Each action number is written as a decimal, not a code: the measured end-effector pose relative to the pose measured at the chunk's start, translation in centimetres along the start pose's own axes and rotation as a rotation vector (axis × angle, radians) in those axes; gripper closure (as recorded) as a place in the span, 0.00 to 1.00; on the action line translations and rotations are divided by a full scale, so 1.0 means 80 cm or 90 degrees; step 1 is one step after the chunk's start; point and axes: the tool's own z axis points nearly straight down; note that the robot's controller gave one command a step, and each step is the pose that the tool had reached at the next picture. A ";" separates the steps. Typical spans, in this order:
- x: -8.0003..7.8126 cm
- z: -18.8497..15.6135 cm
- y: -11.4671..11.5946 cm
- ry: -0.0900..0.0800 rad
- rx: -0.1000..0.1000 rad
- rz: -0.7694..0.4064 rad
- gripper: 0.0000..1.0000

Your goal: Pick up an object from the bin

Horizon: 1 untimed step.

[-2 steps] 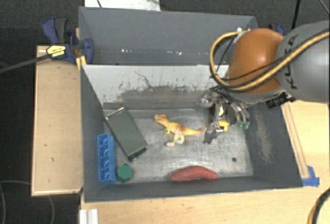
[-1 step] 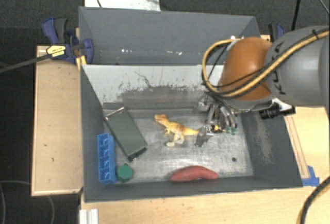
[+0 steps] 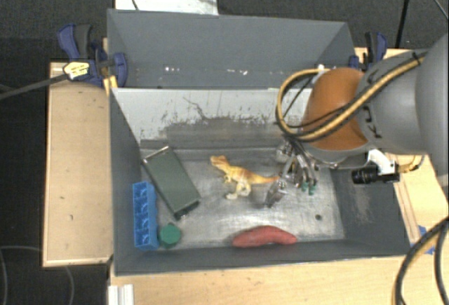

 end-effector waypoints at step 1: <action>-0.005 0.007 -0.014 0.000 0.001 0.001 0.00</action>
Offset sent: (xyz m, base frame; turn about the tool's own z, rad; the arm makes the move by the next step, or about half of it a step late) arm -0.0030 -0.0157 -0.0160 -0.4188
